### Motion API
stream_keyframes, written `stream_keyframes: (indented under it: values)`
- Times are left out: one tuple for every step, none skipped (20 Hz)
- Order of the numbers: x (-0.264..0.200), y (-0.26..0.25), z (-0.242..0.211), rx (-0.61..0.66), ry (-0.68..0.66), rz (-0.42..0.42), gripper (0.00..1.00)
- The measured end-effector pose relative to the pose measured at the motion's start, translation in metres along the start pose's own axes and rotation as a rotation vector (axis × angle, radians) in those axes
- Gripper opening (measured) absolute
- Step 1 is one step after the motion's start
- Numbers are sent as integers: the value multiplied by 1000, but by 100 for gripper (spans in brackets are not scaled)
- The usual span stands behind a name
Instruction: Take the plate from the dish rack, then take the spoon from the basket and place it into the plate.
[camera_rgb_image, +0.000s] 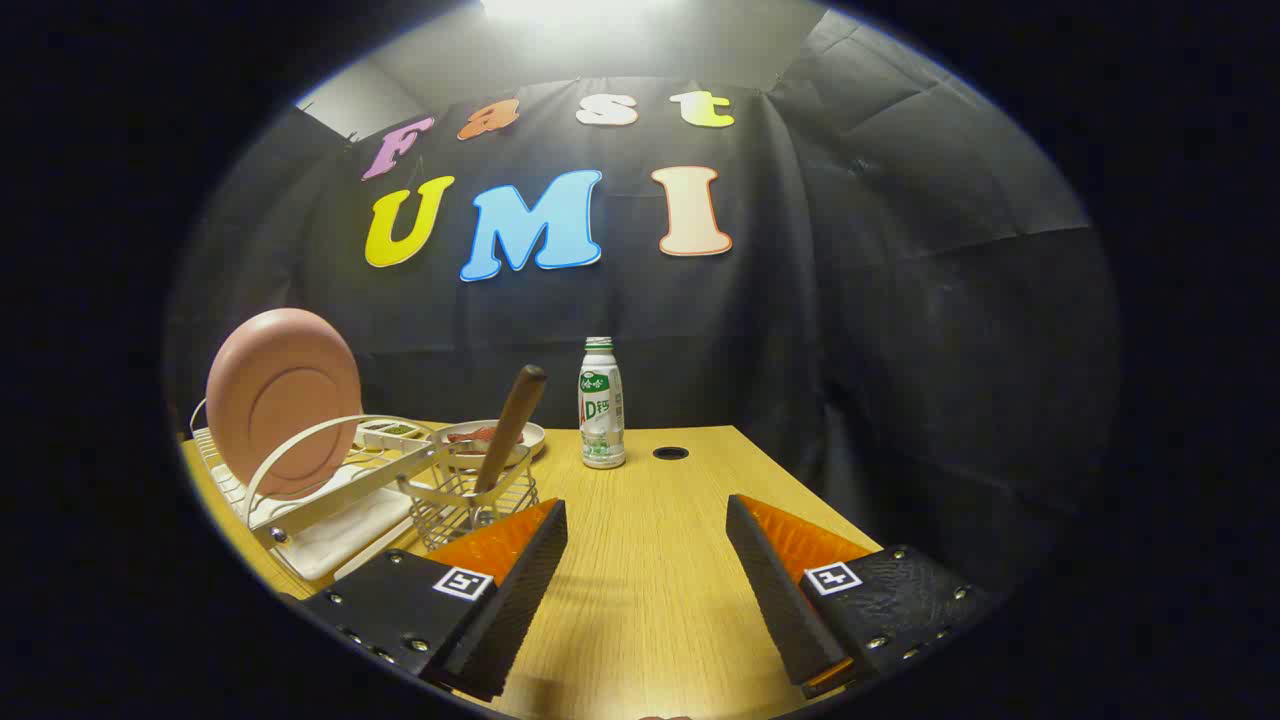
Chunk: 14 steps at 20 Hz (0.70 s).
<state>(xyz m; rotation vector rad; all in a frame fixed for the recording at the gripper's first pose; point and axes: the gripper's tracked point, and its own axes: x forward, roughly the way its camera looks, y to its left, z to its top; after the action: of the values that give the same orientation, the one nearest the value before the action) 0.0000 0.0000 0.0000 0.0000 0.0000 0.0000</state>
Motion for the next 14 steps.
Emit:
stream_keyframes:
  values:
    - [8,-8,5,-5,-7,-18,98]
    - [13,-15,11,-11,-18,-35,98]
    - [15,-23,16,-16,-26,-50,98]
    - [15,-31,24,-22,-35,-63,98]
    - [13,-40,32,-29,-41,-75,98]
    - [9,-48,39,-36,-41,-81,98]
    - [2,-55,46,-42,-38,-85,98]
    - [-6,-62,53,-51,-34,-86,98]
    - [-17,-68,60,-56,-33,-89,98]
    - [-27,-72,70,-56,-34,-92,98]
    - [-39,-76,79,-52,-39,-95,98]
    - [-53,-77,88,-51,-42,-97,98]
    - [-65,-78,94,-54,-42,-100,98]
    - [-78,-77,101,-58,-35,-100,98]
